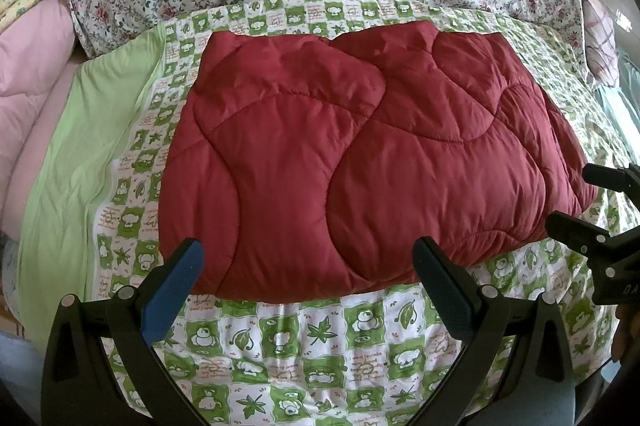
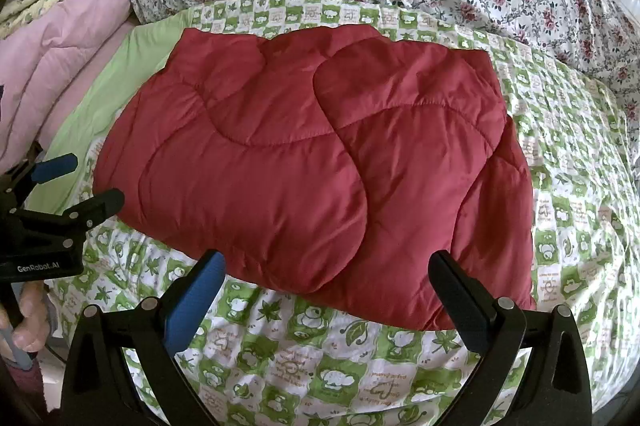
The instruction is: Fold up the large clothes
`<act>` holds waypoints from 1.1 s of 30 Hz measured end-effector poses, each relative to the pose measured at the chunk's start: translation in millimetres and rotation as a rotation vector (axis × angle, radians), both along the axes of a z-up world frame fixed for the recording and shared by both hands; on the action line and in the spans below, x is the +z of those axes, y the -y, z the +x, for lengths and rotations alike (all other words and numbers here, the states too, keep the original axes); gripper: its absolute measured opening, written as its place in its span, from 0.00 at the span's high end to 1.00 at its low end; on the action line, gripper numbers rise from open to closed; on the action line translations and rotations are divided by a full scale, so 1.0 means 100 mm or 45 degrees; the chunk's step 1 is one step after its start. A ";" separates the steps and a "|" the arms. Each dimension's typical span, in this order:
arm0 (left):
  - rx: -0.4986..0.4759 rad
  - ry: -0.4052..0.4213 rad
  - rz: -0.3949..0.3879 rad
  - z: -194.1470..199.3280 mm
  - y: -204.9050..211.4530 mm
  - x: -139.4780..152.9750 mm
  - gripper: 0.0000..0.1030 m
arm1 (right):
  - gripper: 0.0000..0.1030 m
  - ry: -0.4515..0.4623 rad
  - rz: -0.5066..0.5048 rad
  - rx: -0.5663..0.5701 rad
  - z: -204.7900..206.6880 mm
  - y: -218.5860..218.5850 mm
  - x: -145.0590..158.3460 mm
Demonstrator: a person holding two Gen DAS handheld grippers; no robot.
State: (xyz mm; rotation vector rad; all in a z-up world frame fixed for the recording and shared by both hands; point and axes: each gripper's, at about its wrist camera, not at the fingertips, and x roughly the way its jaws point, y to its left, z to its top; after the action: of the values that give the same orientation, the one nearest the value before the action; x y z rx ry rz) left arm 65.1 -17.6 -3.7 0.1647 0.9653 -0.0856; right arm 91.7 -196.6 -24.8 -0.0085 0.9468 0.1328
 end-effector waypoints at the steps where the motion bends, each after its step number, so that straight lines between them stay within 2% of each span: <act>1: 0.001 0.000 0.000 0.00 0.00 0.00 0.00 | 0.01 0.001 0.000 0.001 0.00 0.00 0.00; 33: -0.002 -0.002 0.006 0.01 0.00 0.00 0.00 | 0.01 0.011 0.007 -0.003 0.06 0.00 0.07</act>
State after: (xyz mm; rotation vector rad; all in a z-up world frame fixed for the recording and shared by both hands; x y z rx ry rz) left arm 66.1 -17.2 -3.2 0.1702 0.9672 -0.0851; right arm 97.7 -196.4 -17.7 -0.0029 0.9375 0.1331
